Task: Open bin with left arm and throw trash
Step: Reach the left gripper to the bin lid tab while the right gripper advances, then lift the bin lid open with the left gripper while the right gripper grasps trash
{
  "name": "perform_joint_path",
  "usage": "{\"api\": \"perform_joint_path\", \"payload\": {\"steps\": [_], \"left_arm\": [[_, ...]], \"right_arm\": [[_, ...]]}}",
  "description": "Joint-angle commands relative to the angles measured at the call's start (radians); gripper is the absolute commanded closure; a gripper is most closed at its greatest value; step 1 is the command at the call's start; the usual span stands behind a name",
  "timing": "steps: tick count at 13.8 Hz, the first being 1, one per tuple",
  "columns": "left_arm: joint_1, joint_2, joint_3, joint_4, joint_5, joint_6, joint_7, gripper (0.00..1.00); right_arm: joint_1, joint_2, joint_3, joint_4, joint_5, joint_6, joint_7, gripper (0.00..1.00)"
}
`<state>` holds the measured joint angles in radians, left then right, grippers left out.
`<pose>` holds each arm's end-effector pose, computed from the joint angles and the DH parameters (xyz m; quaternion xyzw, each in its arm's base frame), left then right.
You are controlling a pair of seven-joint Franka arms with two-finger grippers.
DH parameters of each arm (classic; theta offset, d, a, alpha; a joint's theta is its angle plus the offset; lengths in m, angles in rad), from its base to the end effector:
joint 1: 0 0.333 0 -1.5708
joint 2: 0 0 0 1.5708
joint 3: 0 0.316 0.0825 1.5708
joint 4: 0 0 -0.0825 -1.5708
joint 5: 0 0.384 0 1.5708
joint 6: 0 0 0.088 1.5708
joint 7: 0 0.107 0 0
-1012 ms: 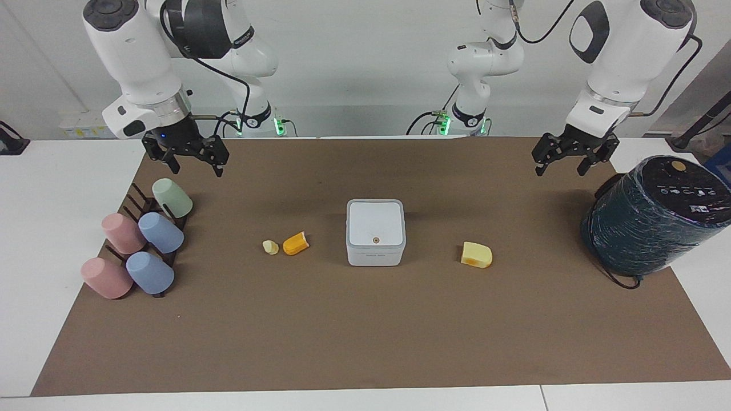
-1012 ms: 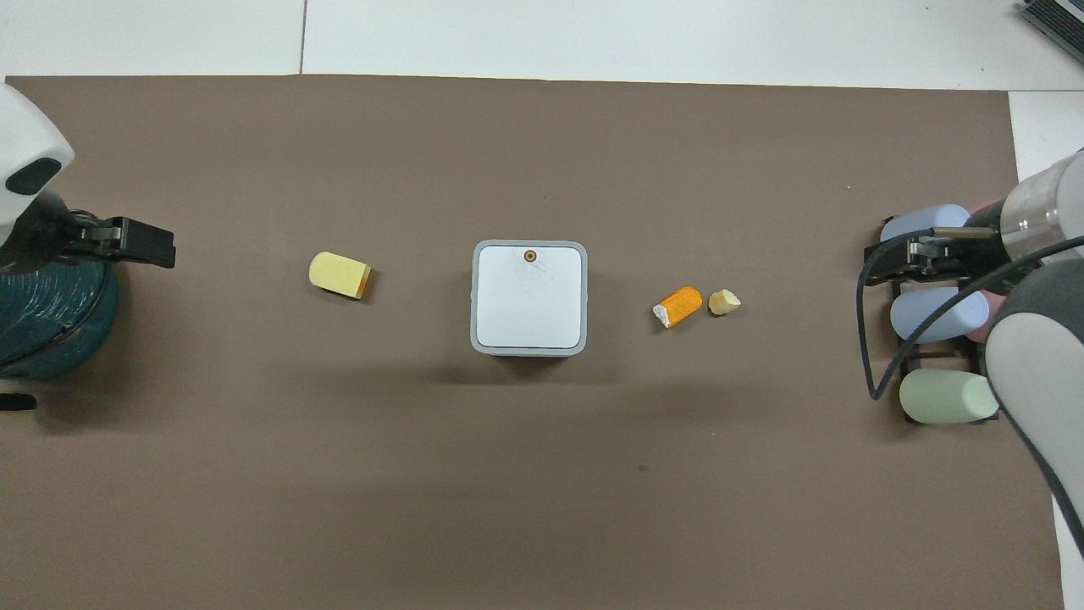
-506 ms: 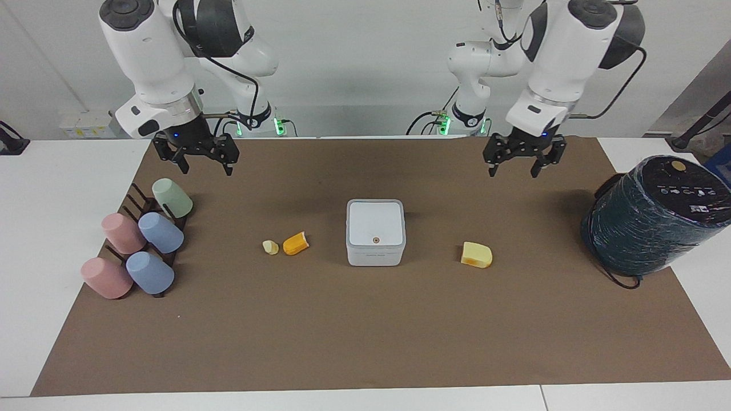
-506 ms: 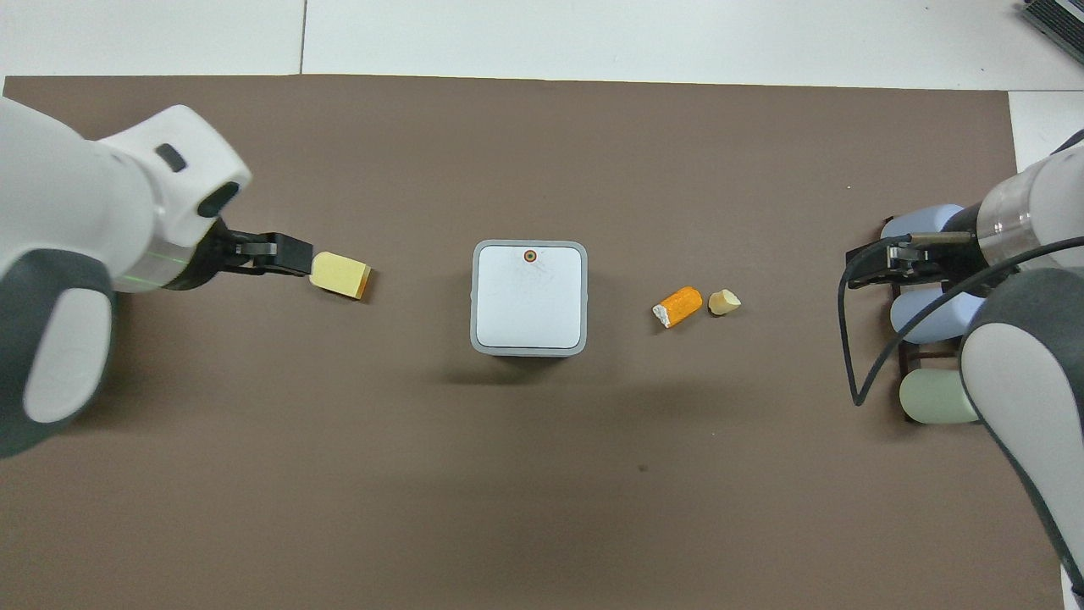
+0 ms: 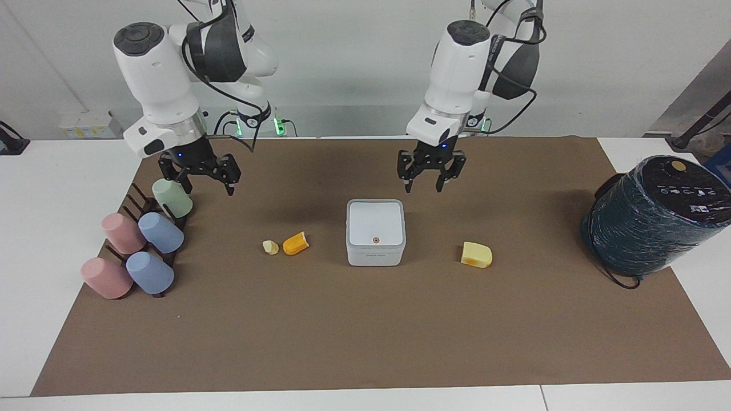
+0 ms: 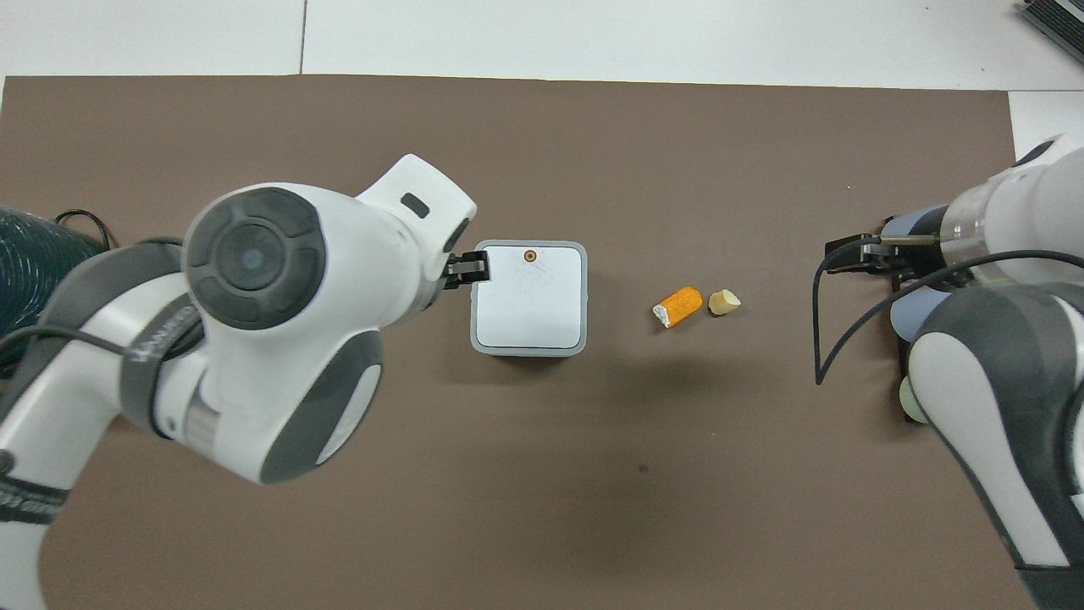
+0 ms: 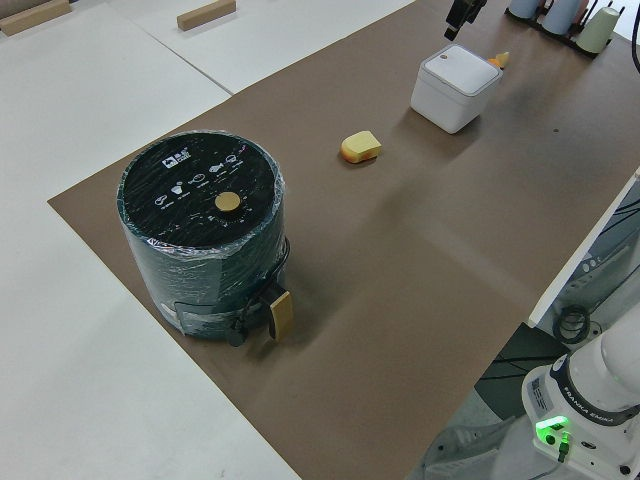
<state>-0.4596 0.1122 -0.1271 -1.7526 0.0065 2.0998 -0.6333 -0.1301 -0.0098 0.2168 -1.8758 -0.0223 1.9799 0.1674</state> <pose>0.5175 -0.3398 0.5224 0.9928 0.0231 0.0942 0.0707 0.5684 0.0484 0.5206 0.9977 -0.0364 0.0578 0.0042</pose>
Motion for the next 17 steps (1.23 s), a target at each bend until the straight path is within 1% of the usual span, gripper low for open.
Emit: {"api": "perform_joint_path", "payload": {"steps": [1,2,5,7,9,10,11,12,13,14,15,16,17], "left_arm": [[-0.047,0.047,0.017,0.002,0.006,0.097,-0.063,0.87],[-0.053,0.049,0.017,0.001,0.006,0.106,-0.062,1.00],[-0.071,0.064,0.017,-0.011,0.004,0.153,-0.062,1.00],[-0.073,0.092,0.017,-0.022,0.004,0.206,-0.063,1.00],[-0.076,0.142,0.017,-0.018,0.004,0.265,-0.065,1.00],[-0.085,0.164,0.017,-0.018,0.004,0.293,-0.065,1.00],[-0.086,0.182,0.017,-0.016,0.004,0.319,-0.066,1.00],[-0.086,0.199,0.018,-0.016,0.004,0.338,-0.065,1.00],[-0.086,0.222,0.018,-0.016,0.004,0.362,-0.066,1.00],[-0.090,0.248,0.018,-0.018,0.004,0.380,-0.069,1.00],[-0.108,0.265,0.020,-0.018,0.004,0.385,-0.072,1.00],[-0.114,0.270,0.020,-0.021,0.004,0.378,-0.072,1.00],[-0.116,0.268,0.021,-0.016,0.006,0.372,-0.074,1.00]], "right_arm": [[0.027,0.048,0.006,-0.082,0.005,0.153,0.030,0.00],[0.039,0.091,0.006,-0.082,0.005,0.193,0.041,0.00],[0.047,0.191,0.006,-0.088,0.005,0.330,0.081,0.00],[0.047,0.212,0.004,-0.140,0.005,0.407,0.092,0.00],[0.047,0.212,0.006,-0.218,0.005,0.514,0.095,0.00],[0.050,0.209,0.006,-0.239,0.005,0.525,0.095,0.00],[0.052,0.205,0.006,-0.261,0.005,0.530,0.095,0.03],[0.052,0.199,0.006,-0.284,0.004,0.533,0.092,0.12],[0.052,0.192,0.006,-0.299,0.004,0.533,0.092,0.19],[0.052,0.191,0.007,-0.310,0.004,0.536,0.098,0.20],[0.055,0.192,0.007,-0.315,0.004,0.536,0.096,0.25],[0.075,0.192,0.007,-0.315,0.005,0.536,0.098,0.36],[0.078,0.194,0.007,-0.315,0.005,0.536,0.098,0.39]]}}
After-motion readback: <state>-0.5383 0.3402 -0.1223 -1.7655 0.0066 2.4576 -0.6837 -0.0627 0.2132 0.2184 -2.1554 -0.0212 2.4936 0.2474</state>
